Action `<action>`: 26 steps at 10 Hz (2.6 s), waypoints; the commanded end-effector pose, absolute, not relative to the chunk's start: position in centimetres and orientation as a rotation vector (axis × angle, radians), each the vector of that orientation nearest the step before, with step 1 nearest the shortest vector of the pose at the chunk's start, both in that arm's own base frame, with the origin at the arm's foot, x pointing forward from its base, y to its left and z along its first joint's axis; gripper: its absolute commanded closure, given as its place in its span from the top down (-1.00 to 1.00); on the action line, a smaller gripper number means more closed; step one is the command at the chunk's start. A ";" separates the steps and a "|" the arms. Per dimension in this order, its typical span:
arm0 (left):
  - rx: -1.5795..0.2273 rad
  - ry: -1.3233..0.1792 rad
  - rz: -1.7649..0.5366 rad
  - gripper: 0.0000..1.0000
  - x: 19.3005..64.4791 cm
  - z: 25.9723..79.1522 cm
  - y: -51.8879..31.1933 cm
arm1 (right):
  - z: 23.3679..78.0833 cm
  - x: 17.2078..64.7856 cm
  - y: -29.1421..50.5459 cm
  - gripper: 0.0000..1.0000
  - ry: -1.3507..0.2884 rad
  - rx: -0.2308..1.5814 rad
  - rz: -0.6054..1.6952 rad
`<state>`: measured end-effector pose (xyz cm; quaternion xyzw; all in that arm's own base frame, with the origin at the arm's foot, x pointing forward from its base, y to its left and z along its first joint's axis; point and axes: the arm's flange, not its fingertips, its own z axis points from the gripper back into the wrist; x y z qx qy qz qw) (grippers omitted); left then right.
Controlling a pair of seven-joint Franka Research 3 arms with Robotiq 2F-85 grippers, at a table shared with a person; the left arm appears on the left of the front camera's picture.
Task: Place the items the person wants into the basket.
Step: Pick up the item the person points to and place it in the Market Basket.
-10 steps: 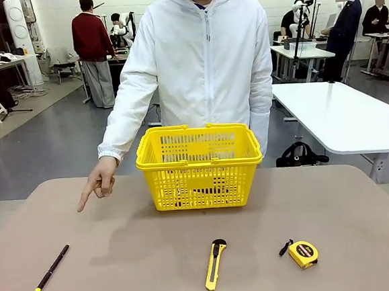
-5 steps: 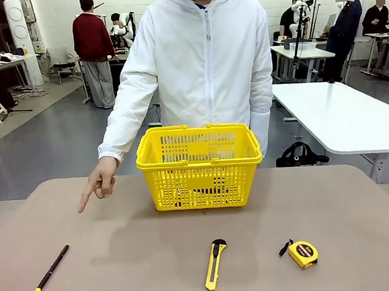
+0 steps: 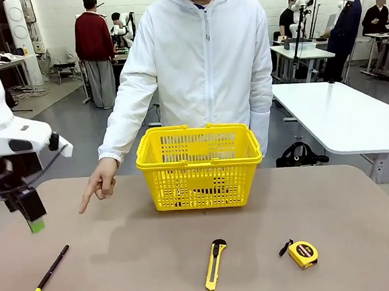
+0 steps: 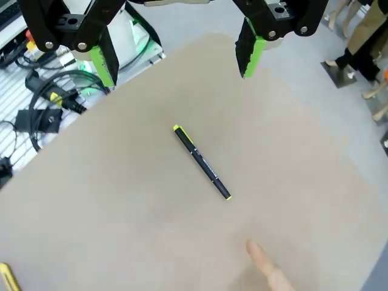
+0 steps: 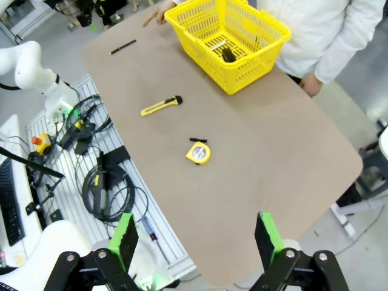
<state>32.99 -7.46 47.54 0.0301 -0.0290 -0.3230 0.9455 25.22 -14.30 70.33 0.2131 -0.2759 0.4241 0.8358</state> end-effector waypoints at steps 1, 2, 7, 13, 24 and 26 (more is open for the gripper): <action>0.065 -0.081 -0.592 1.00 34.5 43.4 -7.1 | 70.5 25.4 -14.3 1.00 -0.602 0.484 0.912; 0.044 -0.088 -0.557 1.00 34.9 41.7 -6.6 | 70.5 25.4 -14.3 1.00 -0.602 0.484 0.912; 0.004 -0.078 -0.467 1.00 35.4 37.3 -4.5 | 70.5 25.4 -14.3 1.00 -0.602 0.484 0.912; -0.006 -0.056 -0.491 1.00 38.1 38.9 -4.7 | 70.5 25.4 -14.3 1.00 -0.602 0.484 0.912; 0.089 -0.021 -0.277 1.00 36.2 30.7 -5.2 | 70.5 25.4 -14.3 1.00 -0.602 0.484 0.912; 0.095 -0.018 -0.291 1.00 36.0 30.0 -5.6 | 70.5 25.4 -14.3 1.00 -0.602 0.484 0.912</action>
